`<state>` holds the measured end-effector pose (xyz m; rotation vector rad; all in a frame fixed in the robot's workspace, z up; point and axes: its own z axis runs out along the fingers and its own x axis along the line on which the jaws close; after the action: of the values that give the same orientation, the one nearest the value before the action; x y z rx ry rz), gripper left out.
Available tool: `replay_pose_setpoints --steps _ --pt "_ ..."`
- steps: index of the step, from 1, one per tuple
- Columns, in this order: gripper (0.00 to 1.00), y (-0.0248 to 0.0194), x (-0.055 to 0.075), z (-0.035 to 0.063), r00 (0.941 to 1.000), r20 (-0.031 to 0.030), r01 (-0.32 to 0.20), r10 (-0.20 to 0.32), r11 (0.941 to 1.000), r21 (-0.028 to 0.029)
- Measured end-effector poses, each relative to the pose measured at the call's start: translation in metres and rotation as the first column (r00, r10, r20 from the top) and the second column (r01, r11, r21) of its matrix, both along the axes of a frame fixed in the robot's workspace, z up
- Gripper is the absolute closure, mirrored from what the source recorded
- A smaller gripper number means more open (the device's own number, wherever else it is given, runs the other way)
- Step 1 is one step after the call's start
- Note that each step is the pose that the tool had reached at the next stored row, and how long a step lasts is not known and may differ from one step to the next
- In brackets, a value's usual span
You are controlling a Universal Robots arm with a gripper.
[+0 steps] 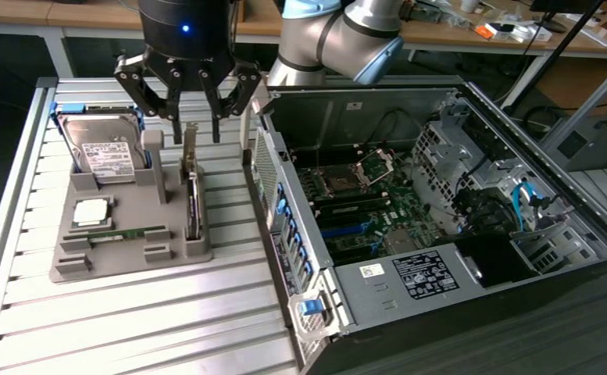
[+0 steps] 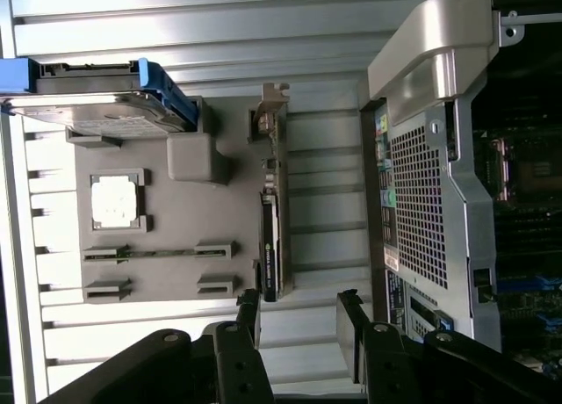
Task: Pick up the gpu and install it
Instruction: 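Pick up the gpu and move the gpu toward the slot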
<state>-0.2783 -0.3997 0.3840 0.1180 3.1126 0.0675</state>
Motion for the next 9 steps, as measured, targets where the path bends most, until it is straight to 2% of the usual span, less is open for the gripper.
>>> replay_pose_setpoints --steps 9 --pt "0.52 0.0000 -0.0025 -0.0019 1.0000 0.0000 0.000 0.000 1.0000 0.0000"
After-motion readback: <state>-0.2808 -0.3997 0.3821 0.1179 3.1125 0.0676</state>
